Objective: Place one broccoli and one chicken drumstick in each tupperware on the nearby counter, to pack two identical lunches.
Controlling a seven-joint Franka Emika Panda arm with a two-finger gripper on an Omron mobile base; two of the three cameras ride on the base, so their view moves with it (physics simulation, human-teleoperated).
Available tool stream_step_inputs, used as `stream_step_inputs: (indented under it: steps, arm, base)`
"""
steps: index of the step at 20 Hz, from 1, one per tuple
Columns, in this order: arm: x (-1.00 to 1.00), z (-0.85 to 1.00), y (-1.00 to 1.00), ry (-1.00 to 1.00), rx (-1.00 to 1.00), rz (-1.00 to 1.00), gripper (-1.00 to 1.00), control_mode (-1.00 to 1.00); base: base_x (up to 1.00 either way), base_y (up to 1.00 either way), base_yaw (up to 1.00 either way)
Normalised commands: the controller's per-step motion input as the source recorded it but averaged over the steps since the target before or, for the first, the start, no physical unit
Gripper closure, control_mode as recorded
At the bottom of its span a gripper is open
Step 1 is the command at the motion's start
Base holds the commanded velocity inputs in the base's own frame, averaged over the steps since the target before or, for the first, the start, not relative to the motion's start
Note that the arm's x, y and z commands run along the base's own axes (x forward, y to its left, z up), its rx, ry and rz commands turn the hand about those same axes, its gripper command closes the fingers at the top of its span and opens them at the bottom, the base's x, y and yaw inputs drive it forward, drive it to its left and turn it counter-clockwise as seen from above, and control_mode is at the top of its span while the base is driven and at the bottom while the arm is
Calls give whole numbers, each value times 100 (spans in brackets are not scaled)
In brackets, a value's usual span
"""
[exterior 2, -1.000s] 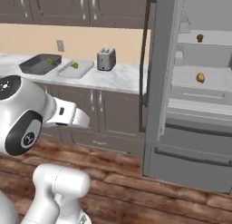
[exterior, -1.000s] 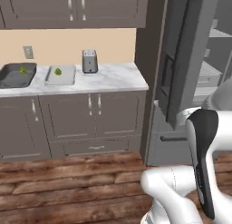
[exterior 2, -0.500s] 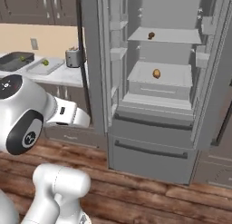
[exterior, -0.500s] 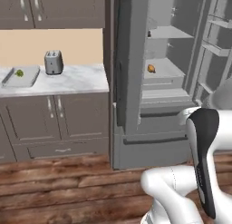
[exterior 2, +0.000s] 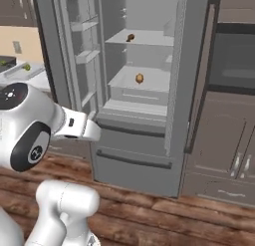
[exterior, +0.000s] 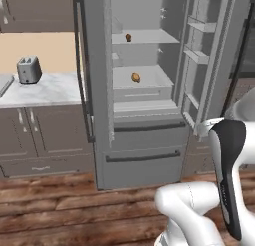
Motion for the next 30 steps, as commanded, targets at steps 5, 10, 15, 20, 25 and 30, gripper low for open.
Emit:
stream_step_inputs:
  steps: [5,10,15,20,25,30]
  arm:
    - [0,0,0,0,0,0,-100,100]
    - [0,0,0,0,0,0,-100,100]
    - [0,0,0,0,0,0,-100,100]
    - [0,0,0,0,0,0,-100,100]
    - [0,0,0,0,0,0,-100,100]
    - [37,-1,0,0,0,0,-100,-100]
  base:
    - [78,0,0]
    - [96,0,0]
    - [89,-1,0]
    - [67,0,0]
    - [28,0,0]
    - [0,0,0]
